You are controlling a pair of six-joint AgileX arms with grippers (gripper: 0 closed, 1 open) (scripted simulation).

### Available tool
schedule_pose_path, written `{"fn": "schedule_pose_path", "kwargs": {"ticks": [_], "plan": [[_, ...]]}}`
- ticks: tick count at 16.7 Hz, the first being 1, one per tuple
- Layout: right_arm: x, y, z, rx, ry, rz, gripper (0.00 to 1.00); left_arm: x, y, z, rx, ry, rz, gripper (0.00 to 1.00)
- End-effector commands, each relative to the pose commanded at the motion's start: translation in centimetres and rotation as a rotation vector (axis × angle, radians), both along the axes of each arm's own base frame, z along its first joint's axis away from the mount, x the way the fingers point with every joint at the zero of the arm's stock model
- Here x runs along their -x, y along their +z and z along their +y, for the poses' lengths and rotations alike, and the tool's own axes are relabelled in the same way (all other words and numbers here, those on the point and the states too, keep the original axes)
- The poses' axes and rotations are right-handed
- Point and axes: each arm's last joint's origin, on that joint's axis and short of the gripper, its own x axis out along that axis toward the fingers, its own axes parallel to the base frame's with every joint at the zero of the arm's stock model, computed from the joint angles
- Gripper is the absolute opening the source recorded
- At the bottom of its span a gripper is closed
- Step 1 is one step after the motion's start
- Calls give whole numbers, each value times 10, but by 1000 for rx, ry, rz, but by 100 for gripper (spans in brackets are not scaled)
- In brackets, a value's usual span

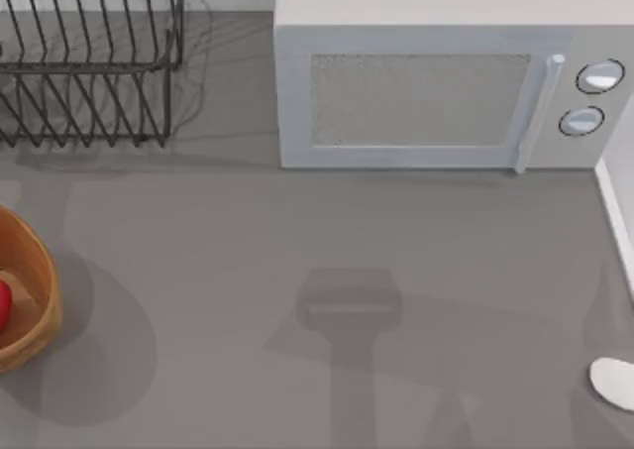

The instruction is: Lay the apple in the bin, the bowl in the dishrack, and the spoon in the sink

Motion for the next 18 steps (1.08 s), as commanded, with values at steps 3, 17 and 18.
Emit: {"fn": "schedule_pose_path", "kwargs": {"ticks": [3,17,18], "plan": [[0,0,0,0,0,0,100,-1,0,0,0,-1,2,0],[0,0,0,0,0,0,100,-183,-143,4,-3,-3,-27,0],[0,0,0,0,0,0,100,-189,-157,2,-2,-2,-26,0]]}}
